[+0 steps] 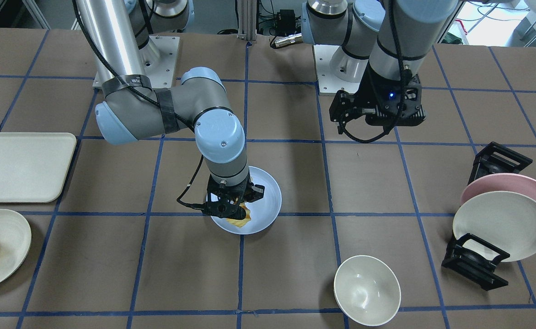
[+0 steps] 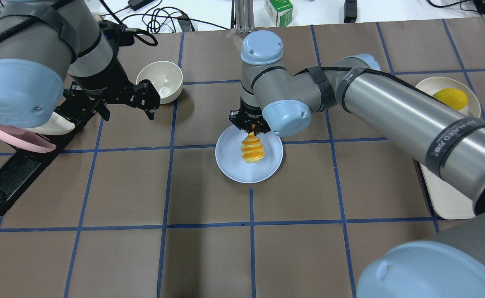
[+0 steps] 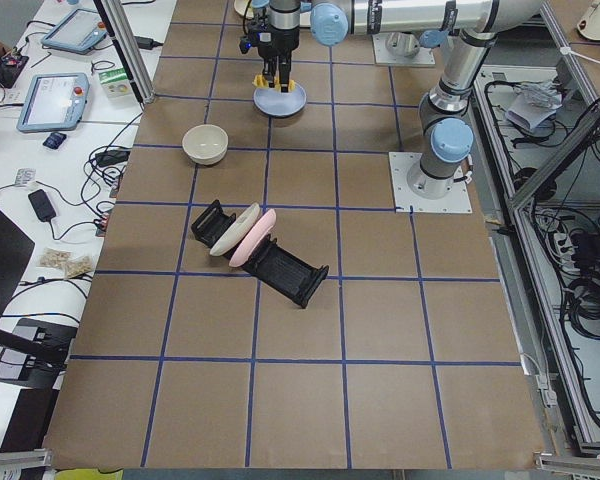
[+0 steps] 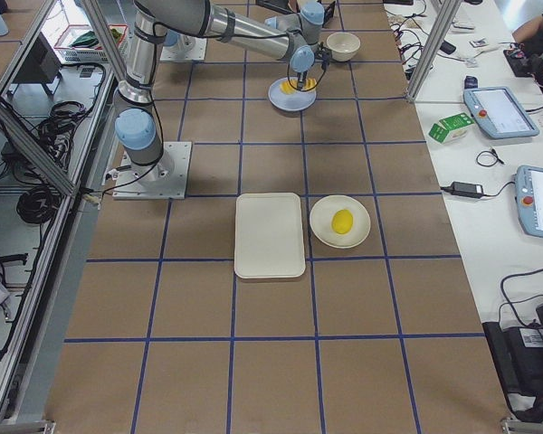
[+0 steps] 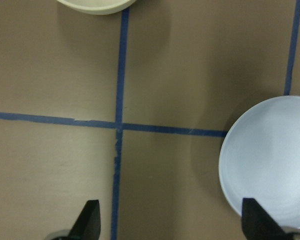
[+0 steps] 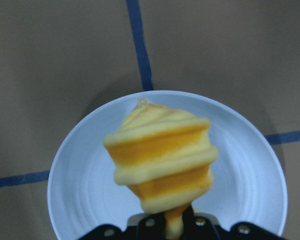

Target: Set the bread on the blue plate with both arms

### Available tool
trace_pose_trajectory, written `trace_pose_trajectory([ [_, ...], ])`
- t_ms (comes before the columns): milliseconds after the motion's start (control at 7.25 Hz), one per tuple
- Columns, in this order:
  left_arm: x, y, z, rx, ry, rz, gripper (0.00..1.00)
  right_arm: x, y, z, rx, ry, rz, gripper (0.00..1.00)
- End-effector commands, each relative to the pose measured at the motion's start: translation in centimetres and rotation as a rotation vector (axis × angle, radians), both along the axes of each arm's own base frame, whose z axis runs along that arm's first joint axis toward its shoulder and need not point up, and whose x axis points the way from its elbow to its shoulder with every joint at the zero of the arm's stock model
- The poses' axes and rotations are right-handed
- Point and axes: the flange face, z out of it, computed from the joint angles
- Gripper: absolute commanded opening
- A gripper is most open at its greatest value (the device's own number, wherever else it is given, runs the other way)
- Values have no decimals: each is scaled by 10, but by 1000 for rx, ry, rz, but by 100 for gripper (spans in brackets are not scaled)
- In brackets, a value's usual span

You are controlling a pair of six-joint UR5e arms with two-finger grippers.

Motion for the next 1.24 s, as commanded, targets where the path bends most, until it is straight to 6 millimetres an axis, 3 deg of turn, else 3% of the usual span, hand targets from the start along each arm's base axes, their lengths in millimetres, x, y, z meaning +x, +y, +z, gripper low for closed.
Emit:
trace_pose_trajectory([
  [0, -6, 2, 21, -44, 36, -40, 100, 18, 9, -21, 24, 10, -5, 0],
  [276, -7, -19, 63, -59, 47, -35, 100, 18, 10, -23, 28, 13, -2, 39],
  [552, -9, -30, 69, -52, 46, -39, 100, 15, 18, -32, 47, 22, 5, 91],
  [690, -11, -22, 66, -46, 44, -45, 100, 15, 18, -31, 46, 20, 2, 100],
  [828, -12, -13, 63, -34, 45, -54, 100, 15, 18, -30, 47, 19, -1, 100],
  [966, -13, -9, 51, -20, 47, -62, 100, 14, 18, -21, 39, 17, 2, 100],
  [1103, -11, -6, 48, -15, 47, -60, 100, 11, 22, 5, 11, 9, 1, 100],
])
